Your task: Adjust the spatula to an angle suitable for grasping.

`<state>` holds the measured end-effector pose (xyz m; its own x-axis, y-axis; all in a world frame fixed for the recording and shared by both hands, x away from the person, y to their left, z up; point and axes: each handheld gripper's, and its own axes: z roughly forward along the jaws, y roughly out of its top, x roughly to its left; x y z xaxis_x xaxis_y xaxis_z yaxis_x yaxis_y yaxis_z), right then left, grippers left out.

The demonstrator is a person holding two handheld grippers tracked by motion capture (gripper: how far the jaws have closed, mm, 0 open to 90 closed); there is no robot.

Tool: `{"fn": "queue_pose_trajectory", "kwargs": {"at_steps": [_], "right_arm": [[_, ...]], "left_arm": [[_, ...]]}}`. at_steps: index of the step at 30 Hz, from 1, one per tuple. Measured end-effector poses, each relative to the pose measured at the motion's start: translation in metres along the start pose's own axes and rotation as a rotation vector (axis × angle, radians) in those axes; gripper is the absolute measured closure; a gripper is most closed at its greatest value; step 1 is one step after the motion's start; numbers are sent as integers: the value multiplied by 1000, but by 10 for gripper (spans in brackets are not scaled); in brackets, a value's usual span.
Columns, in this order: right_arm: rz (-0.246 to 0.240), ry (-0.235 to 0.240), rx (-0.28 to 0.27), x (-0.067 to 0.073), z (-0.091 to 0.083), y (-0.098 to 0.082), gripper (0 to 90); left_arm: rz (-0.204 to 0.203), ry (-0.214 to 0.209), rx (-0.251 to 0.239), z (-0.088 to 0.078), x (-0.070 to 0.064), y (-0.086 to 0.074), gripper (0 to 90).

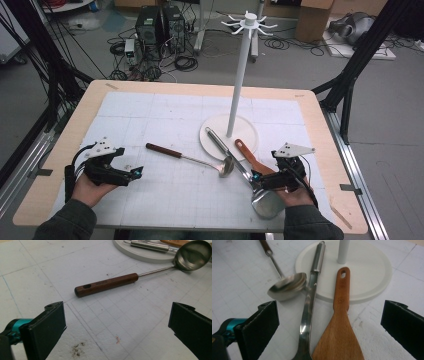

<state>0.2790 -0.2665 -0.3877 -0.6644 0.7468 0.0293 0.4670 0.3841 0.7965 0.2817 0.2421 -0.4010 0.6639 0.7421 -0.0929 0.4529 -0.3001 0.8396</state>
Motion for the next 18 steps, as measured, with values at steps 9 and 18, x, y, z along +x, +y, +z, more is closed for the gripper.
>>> {"fn": "queue_pose_trajectory", "kwargs": {"at_steps": [9, 18], "right_arm": [[-20, 102, 51, -2, 11, 11, 75], [-34, 144, 105, -1, 24, 21, 221]], "left_arm": [[-2, 1, 6, 1, 2, 0, 17], [-2, 4, 3, 0, 1, 0, 17]]}}
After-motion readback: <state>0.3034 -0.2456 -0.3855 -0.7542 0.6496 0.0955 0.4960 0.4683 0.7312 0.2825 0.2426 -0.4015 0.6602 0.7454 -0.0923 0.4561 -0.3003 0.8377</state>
